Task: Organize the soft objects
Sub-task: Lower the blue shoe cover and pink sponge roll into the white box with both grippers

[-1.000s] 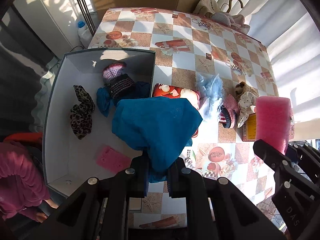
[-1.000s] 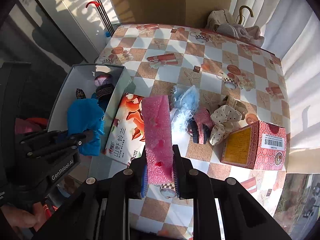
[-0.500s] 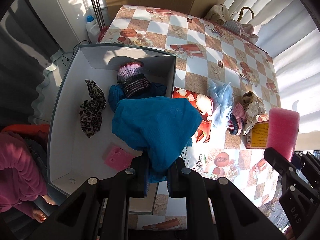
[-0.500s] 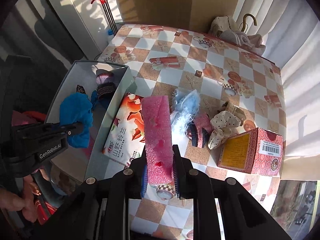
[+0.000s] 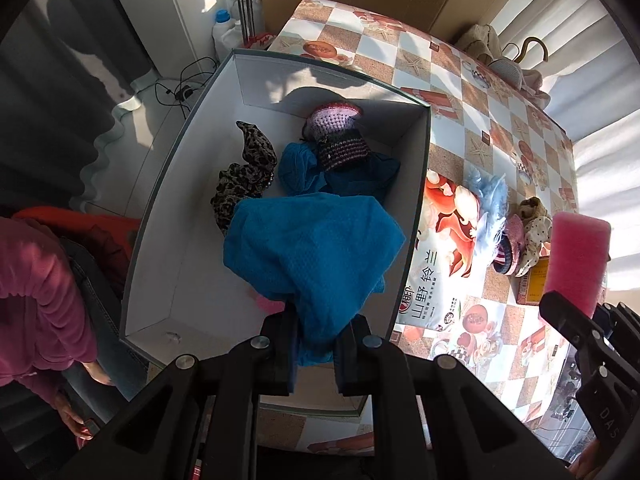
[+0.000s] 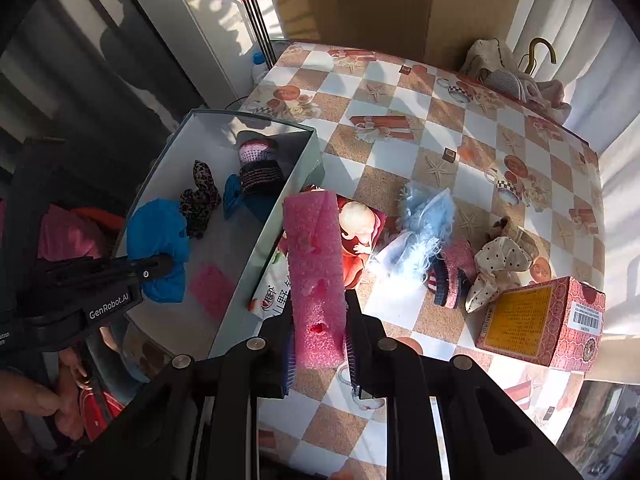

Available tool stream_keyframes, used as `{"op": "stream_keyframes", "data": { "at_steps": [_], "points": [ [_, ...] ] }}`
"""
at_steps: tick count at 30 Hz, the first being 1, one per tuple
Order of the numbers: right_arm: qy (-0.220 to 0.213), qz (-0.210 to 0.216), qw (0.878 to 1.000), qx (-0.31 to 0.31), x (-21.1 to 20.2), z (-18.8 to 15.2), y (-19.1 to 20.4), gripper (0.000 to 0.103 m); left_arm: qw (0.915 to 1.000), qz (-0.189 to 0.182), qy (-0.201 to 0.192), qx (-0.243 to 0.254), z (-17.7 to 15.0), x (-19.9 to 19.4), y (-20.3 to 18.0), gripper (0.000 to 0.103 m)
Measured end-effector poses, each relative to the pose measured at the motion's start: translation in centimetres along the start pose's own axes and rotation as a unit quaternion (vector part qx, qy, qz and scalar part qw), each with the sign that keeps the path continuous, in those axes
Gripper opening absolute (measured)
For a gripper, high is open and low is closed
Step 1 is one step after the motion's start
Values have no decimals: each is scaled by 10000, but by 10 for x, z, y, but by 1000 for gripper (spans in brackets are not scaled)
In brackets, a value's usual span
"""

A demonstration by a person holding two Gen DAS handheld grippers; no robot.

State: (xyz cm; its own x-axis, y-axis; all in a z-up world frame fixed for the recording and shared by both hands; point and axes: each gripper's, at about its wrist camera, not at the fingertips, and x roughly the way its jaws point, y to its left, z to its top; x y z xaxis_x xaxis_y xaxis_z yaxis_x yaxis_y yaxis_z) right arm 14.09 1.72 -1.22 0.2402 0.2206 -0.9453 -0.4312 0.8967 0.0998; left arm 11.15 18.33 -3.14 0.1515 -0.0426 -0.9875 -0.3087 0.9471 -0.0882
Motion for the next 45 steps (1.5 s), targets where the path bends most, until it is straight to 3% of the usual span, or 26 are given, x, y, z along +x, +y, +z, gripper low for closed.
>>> {"op": "stream_keyframes", "data": {
  "at_steps": [12,28,45],
  "points": [
    [80,239,9941,-1054,10,4,61,22,9995,260,56,-141,-14,5,28,15],
    [279,351,9873,-1526,26,5,99,22,9989,369,189,-241,-34,14,57,15],
    [415,256,9866,-1560,38,12,108,22,9990,285,314,-120,-33,26,64,15]
  ]
}}
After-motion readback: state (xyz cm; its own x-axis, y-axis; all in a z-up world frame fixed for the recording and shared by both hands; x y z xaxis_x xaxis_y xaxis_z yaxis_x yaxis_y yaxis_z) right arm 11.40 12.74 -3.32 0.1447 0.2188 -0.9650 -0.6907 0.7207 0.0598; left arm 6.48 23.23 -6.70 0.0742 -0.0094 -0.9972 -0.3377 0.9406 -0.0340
